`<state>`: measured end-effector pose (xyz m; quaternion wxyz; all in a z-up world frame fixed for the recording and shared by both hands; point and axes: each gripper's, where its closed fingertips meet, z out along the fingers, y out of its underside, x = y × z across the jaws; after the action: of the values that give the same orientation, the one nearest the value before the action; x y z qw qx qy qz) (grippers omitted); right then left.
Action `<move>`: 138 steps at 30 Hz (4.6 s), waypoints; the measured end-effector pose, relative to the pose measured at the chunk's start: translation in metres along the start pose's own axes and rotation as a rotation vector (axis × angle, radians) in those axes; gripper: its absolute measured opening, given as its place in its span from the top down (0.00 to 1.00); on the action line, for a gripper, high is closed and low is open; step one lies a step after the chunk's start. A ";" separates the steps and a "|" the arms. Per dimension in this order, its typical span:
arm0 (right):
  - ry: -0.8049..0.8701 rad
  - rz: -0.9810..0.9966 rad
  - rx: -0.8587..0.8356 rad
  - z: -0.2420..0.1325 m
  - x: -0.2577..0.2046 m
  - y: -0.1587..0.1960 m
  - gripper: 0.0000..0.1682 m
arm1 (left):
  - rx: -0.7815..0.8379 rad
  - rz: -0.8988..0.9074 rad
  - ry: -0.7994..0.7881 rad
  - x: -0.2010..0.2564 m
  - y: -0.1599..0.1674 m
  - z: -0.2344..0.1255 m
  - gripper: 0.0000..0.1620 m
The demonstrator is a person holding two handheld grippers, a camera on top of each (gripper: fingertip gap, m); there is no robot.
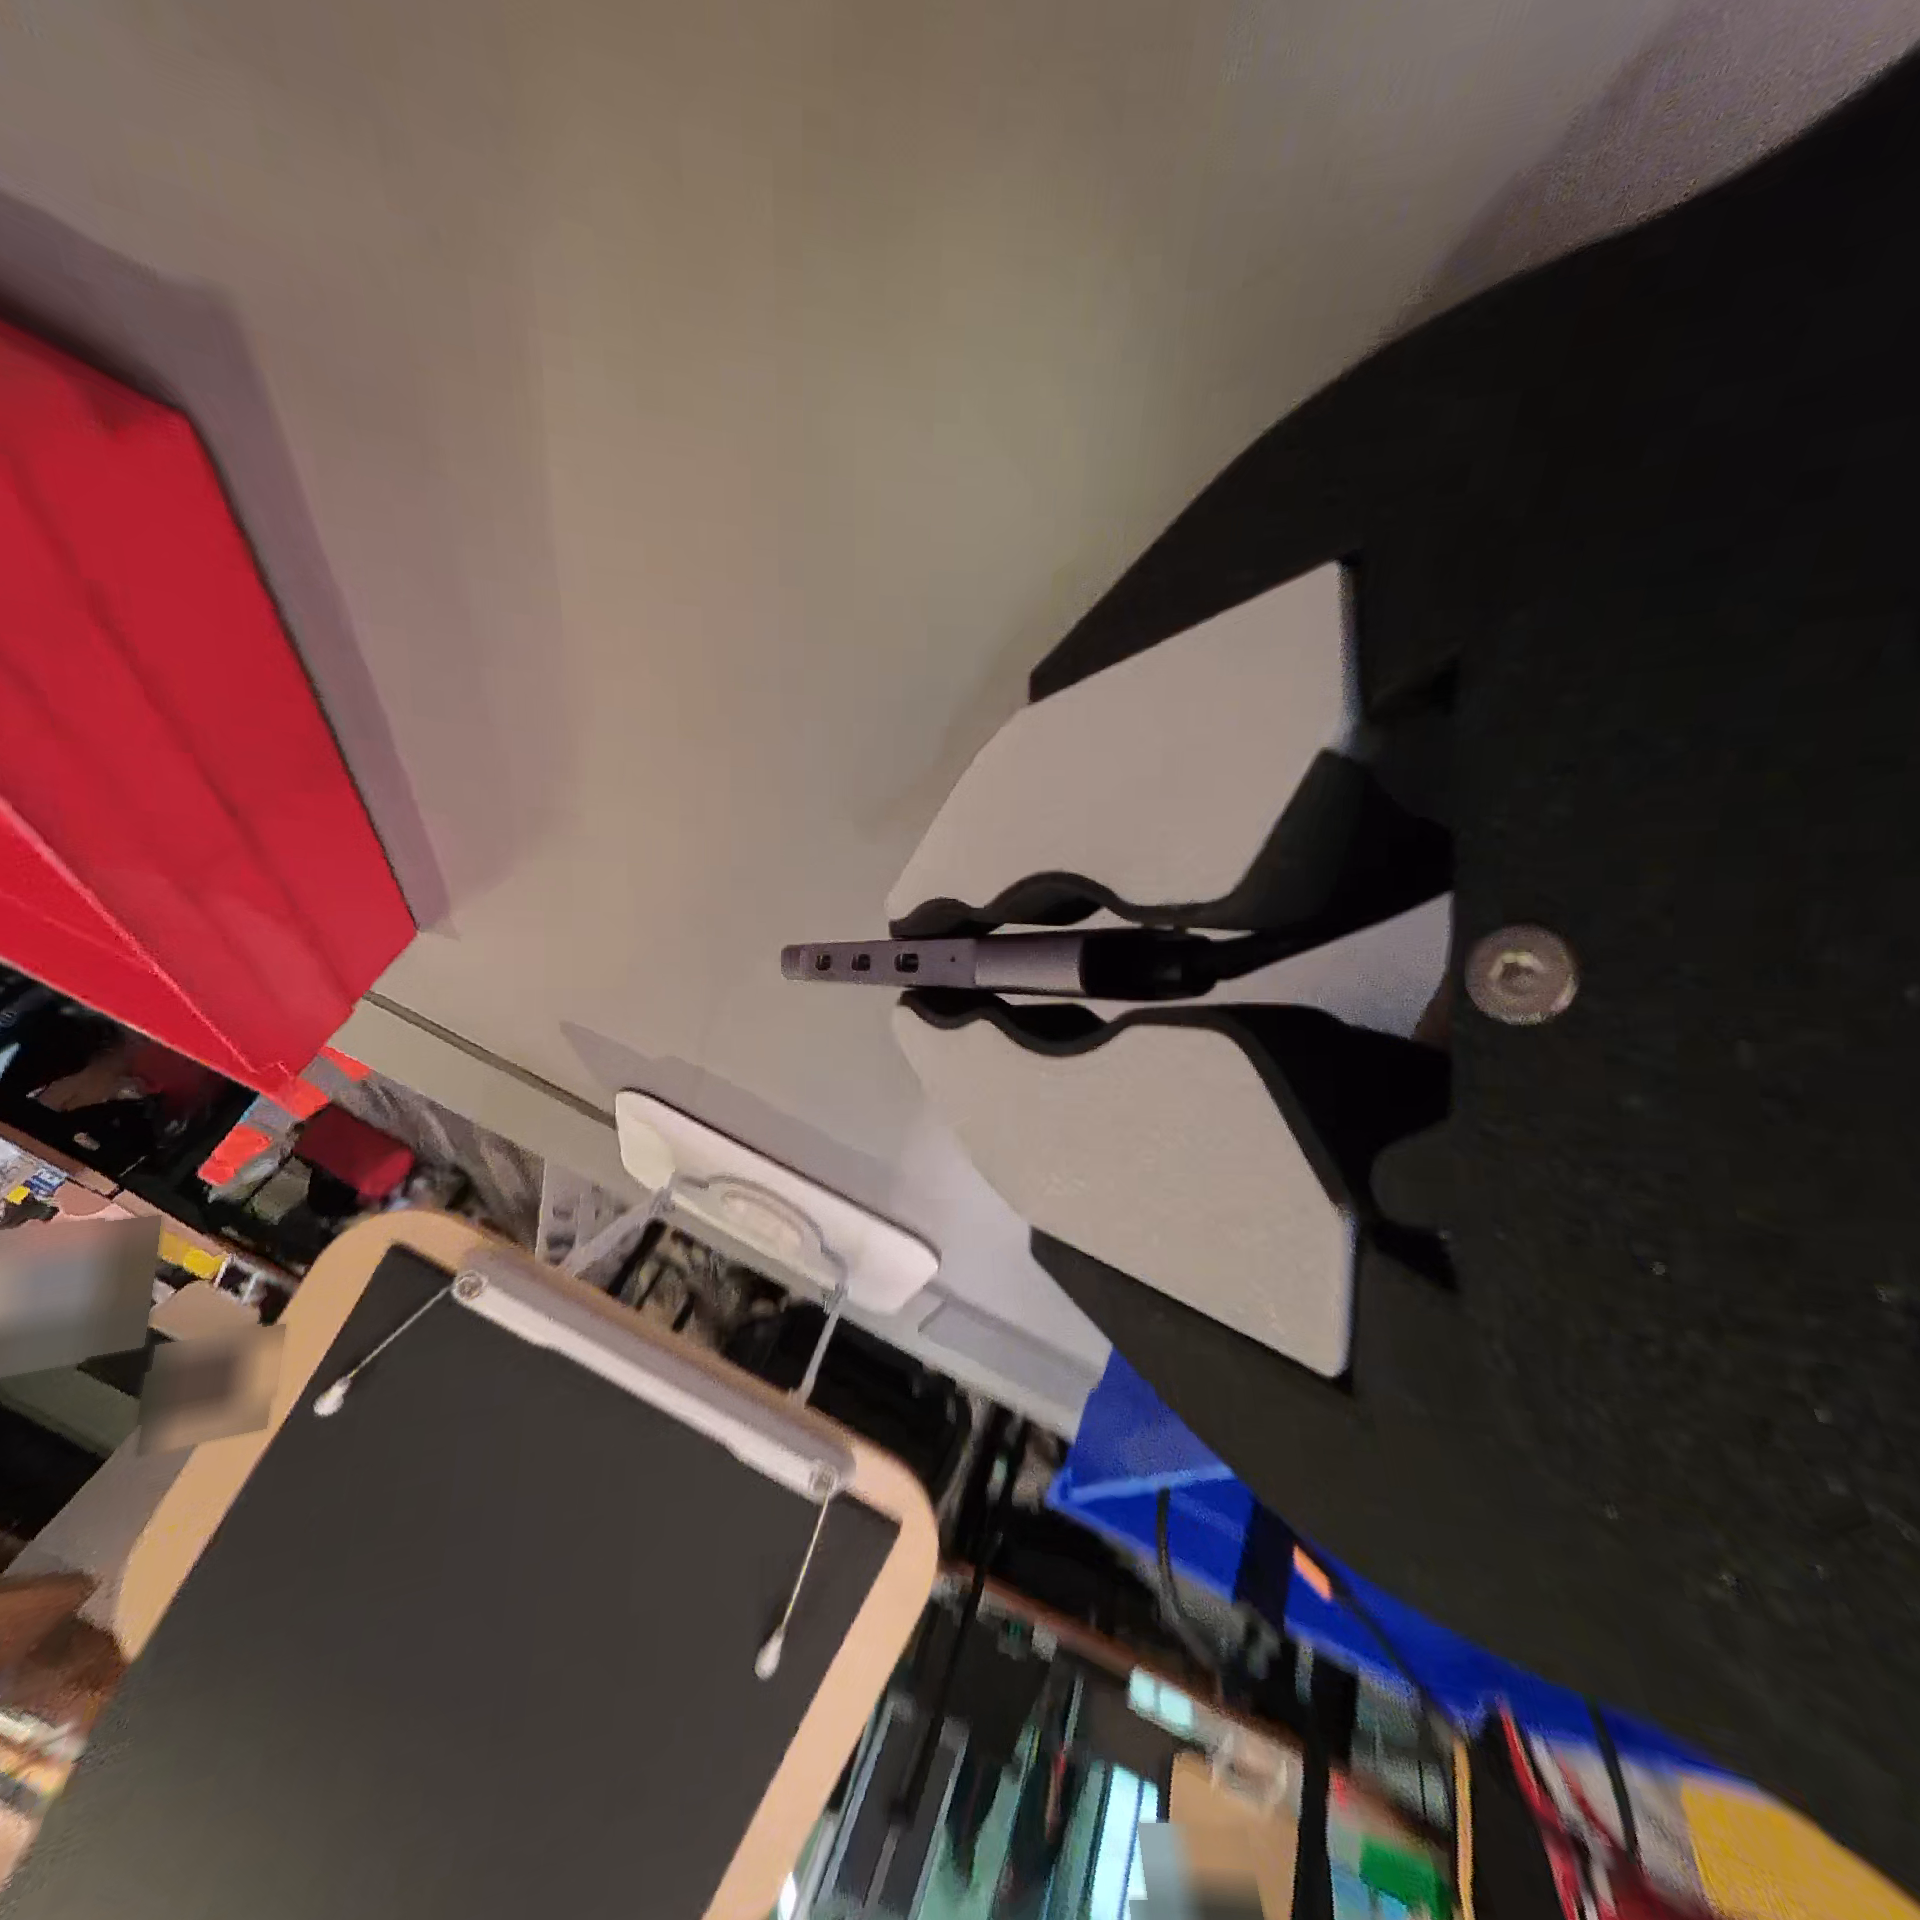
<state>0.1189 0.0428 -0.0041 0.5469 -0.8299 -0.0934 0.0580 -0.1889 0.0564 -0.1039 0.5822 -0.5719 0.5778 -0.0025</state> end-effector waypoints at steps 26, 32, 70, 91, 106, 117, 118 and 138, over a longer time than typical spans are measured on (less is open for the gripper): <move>-0.883 -0.083 0.215 -0.006 -0.224 -0.006 0.95 | 0.411 -0.921 0.639 -0.021 -0.046 -0.066 0.73; -0.149 -0.276 0.214 -0.024 -0.032 -0.107 0.94 | 0.447 -1.195 0.719 -0.014 -0.023 -0.094 0.81; -0.095 0.070 -0.026 0.075 -0.020 -0.004 0.85 | 0.138 -0.865 0.556 0.040 0.009 -0.073 0.83; -0.414 -0.017 0.023 0.024 -0.198 0.120 0.88 | -0.001 -0.830 0.242 -0.118 0.043 -0.070 0.76; -0.436 0.011 -0.011 0.032 -0.201 0.122 0.89 | -0.531 -0.506 -0.155 -0.258 0.221 0.085 0.78; -0.405 0.049 -0.011 0.031 -0.190 0.124 0.89 | -0.282 -0.233 -0.391 -0.314 0.135 0.022 0.85; -0.408 0.054 -0.010 0.031 -0.190 0.123 0.89 | -0.239 -0.179 -0.437 -0.322 0.114 0.009 0.85; -0.942 0.274 0.255 -0.006 -0.210 0.020 0.80 | 0.574 0.517 -0.161 -0.085 -0.179 -0.059 0.86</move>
<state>-0.0829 -0.0155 -0.0212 0.5298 -0.6450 -0.2125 0.5081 -0.1394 0.0115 0.0923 0.7435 -0.2196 0.6311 0.0277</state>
